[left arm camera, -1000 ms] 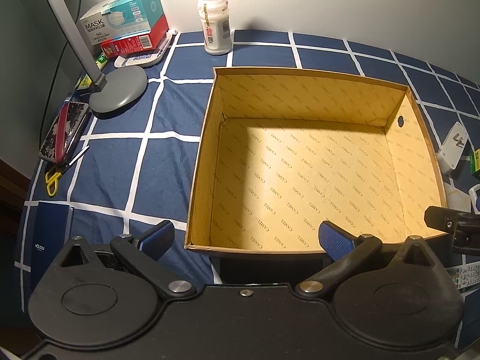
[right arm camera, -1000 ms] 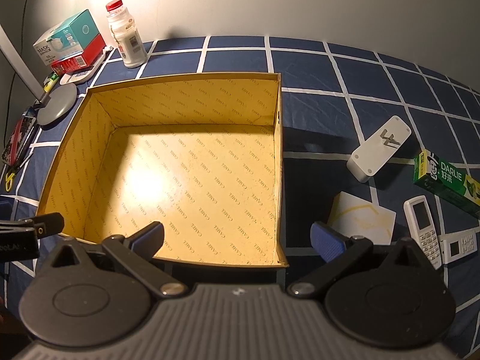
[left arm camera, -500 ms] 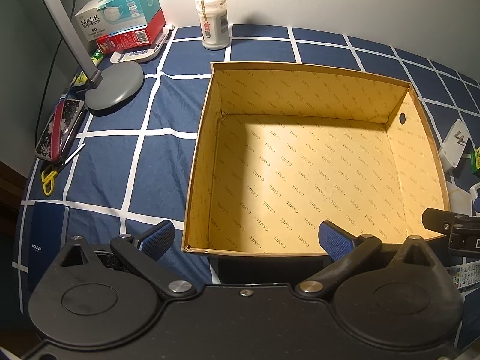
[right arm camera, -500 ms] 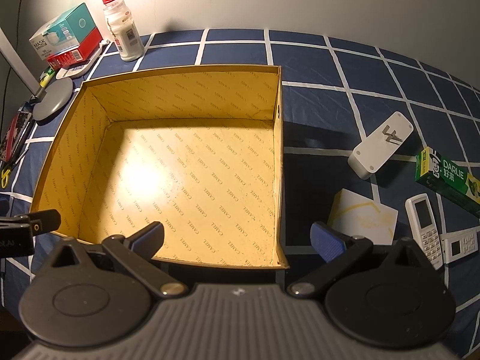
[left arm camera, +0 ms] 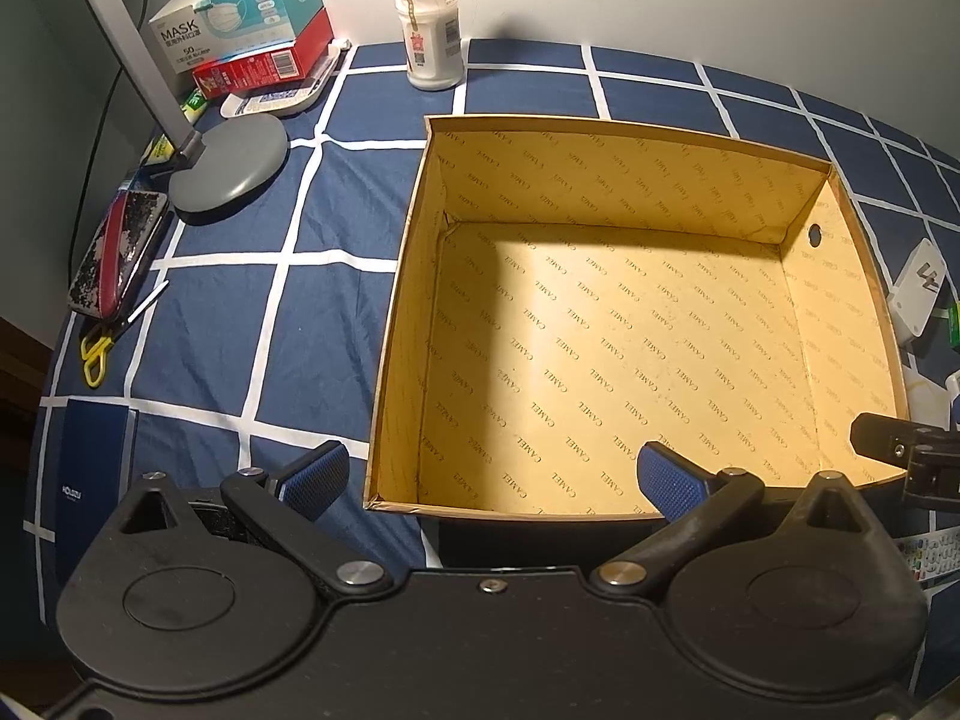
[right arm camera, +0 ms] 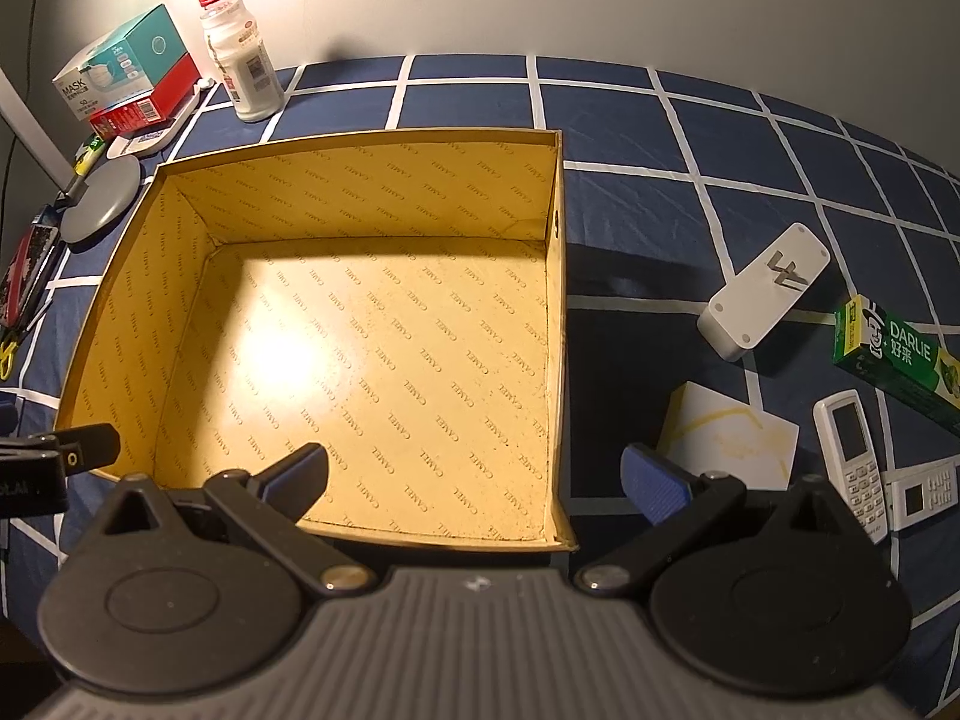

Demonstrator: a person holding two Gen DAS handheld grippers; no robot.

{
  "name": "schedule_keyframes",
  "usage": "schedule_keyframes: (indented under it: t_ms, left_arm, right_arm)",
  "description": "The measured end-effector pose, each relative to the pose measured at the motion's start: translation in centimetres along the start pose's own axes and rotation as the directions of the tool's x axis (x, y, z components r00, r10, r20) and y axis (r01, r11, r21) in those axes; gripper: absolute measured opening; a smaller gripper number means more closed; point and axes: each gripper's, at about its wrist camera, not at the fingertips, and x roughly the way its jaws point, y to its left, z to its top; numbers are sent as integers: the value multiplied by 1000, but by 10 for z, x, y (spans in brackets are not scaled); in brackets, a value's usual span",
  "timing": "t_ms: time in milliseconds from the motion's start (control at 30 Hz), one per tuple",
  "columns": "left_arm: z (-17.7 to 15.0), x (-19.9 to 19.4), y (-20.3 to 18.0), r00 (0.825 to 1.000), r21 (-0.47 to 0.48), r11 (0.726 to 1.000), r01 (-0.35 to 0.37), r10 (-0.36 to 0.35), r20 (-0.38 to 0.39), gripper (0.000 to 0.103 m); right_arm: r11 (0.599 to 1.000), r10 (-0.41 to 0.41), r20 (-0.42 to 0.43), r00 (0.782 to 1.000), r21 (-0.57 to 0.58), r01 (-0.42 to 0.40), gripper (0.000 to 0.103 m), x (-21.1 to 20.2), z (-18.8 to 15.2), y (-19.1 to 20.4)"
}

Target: Organize objects

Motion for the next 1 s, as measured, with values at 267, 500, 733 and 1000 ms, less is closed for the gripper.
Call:
schedule_keyframes:
  t_ms: [267,500,733,1000]
  left_arm:
    - [0,1,1,1000,1,1000,10,-10,-5,103]
    - [-1,-2,-1,1000,8,1000,11,-12,2,103]
    - [-4,-9,-2,1000,18,1000,13,-13,15,103]
    - [-8,-18,-7,999,55,998,36,-38,37,103]
  right_arm:
    - [1000,2,-7,1000,-5,-2,103,3,1,2]
    - [1000,6,-6,1000,-2,-6,103,1,0,2]
    - [1000,5,5,1000,14,-5,103,-7,-5,0]
    - [999,-7,23,1000,54,6,103,-20,-14,-3]
